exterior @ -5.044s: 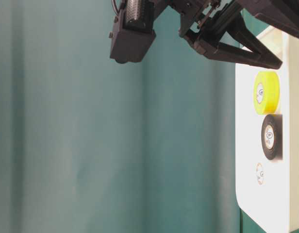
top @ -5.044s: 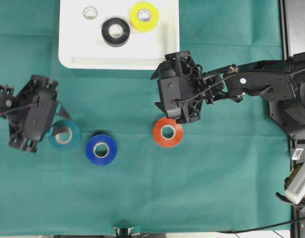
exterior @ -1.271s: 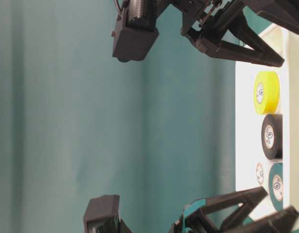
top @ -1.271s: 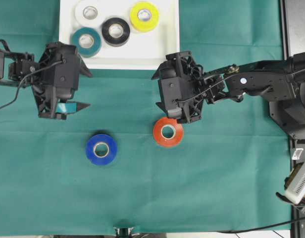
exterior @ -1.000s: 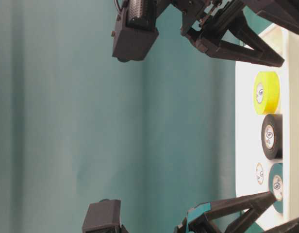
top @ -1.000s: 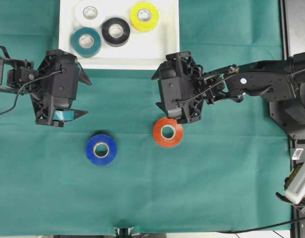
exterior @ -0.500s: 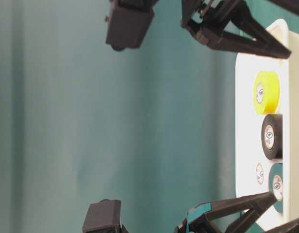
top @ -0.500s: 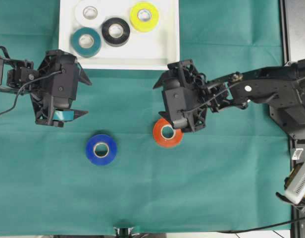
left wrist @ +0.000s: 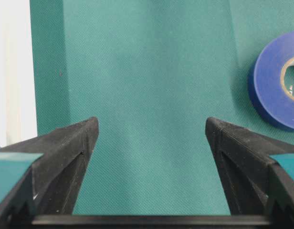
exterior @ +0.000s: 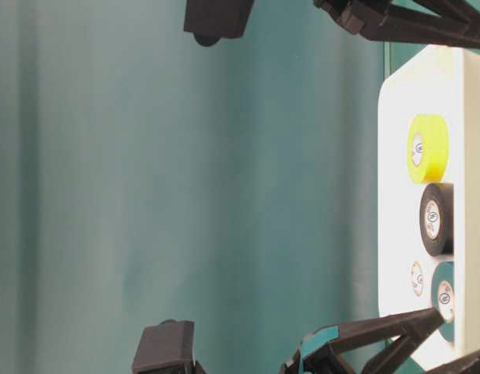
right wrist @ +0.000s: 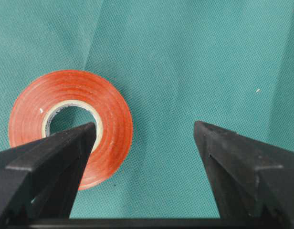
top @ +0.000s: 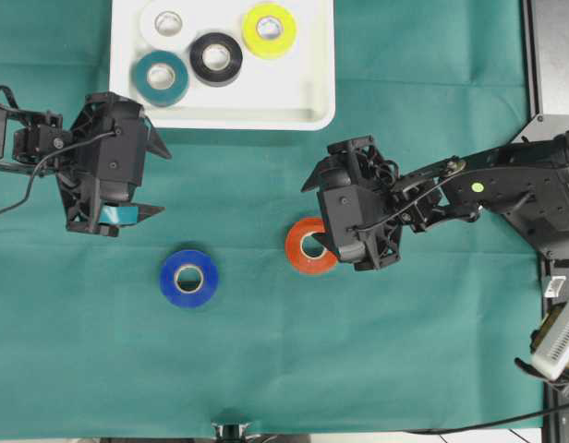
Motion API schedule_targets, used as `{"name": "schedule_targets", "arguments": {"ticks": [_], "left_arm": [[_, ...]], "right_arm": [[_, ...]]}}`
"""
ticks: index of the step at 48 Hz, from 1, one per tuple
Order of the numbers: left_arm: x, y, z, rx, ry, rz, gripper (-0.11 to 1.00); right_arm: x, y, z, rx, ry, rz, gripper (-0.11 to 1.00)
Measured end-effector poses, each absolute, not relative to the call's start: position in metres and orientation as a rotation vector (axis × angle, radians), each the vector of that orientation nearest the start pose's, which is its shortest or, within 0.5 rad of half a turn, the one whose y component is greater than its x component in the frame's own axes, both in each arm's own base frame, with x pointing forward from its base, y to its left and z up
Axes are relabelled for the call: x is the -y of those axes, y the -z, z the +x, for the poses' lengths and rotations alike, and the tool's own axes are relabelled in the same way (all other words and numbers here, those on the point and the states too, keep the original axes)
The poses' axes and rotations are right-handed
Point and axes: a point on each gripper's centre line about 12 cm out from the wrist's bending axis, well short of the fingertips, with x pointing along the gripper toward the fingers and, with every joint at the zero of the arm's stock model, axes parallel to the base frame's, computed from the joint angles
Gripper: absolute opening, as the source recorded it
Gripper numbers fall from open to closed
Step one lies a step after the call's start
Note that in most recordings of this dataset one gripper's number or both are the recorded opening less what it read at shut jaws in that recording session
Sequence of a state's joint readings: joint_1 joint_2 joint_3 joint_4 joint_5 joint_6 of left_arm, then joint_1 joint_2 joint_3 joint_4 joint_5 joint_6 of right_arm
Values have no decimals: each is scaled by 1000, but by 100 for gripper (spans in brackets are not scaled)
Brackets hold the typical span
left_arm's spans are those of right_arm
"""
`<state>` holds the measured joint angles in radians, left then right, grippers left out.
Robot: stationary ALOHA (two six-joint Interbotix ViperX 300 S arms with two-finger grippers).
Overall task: Put the tape alternately from left to right into the white case.
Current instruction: 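Lower the right gripper into the red tape roll and close it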
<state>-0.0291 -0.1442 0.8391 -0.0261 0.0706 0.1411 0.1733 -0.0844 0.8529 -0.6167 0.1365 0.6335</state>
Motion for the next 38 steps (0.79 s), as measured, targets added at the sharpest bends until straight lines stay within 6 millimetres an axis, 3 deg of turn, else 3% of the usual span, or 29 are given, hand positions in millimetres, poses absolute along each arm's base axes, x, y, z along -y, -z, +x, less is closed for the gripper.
{"name": "schedule_targets", "arguments": {"ticks": [20,38], "left_arm": [[9,-158,331,-763,72,119,100],[9,-158,331,-765,72,119,100]], "right_arm": [[-54,-133,322,-857,-98,-70,85],[-59,-108,329,-904,-122,-69,85]]}}
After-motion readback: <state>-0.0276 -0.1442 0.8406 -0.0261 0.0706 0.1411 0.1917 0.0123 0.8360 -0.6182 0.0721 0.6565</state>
